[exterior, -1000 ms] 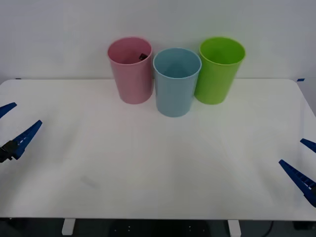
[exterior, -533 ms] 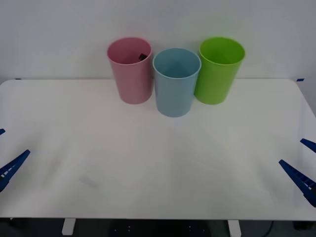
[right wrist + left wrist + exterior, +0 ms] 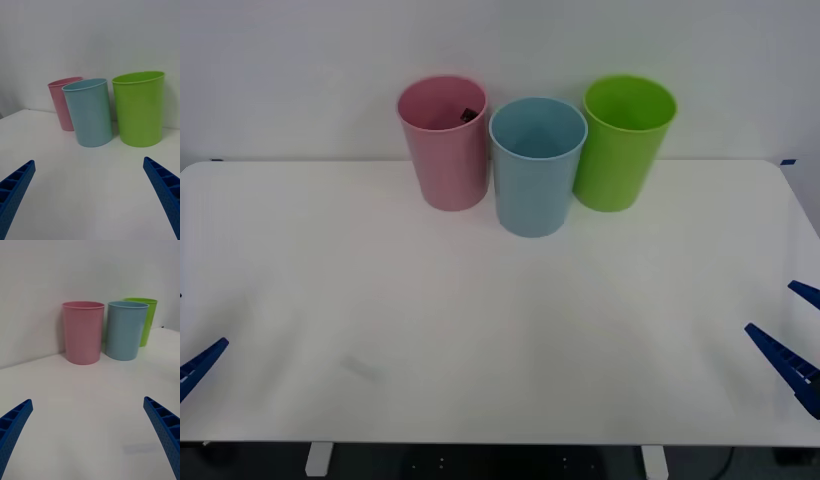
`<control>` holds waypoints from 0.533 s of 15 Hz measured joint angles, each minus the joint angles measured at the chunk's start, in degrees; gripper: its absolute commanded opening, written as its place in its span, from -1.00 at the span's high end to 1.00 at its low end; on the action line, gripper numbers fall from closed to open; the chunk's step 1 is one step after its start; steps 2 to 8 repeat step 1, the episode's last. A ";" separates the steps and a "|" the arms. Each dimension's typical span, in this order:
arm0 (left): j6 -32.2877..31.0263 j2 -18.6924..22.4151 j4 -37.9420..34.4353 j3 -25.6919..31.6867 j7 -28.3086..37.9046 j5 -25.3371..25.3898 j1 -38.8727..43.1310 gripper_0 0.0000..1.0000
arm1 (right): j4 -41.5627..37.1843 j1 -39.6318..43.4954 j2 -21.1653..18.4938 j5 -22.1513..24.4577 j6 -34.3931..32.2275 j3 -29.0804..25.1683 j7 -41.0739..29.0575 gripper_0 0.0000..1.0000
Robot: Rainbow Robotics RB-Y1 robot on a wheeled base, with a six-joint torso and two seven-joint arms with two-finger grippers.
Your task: Grasp the object on the table and drop it into the matching bin: aluminum can to the light blue bin, PET bottle to the pink bin.
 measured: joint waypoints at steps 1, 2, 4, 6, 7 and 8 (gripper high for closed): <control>0.00 0.06 0.01 -0.07 0.01 0.00 0.06 -1.00 | 0.00 0.00 0.00 0.00 0.00 0.00 0.00 -1.00; 0.00 0.06 0.01 -0.07 0.01 0.00 0.06 -1.00 | 0.00 0.00 0.00 0.00 0.00 0.00 0.00 -1.00; 0.00 0.06 0.01 -0.07 0.01 0.00 0.06 -1.00 | 0.00 0.00 0.00 0.00 0.00 0.00 0.00 -1.00; 0.00 0.06 0.01 -0.07 0.01 0.00 0.06 -1.00 | 0.00 0.00 0.00 0.00 0.00 0.00 0.00 -1.00; 0.00 0.06 0.01 -0.07 0.01 0.00 0.06 -1.00 | 0.00 0.00 0.00 0.00 0.00 0.00 0.00 -1.00; 0.00 0.06 0.01 -0.07 0.01 0.00 0.06 -1.00 | 0.00 0.00 0.00 0.00 0.00 0.00 0.00 -1.00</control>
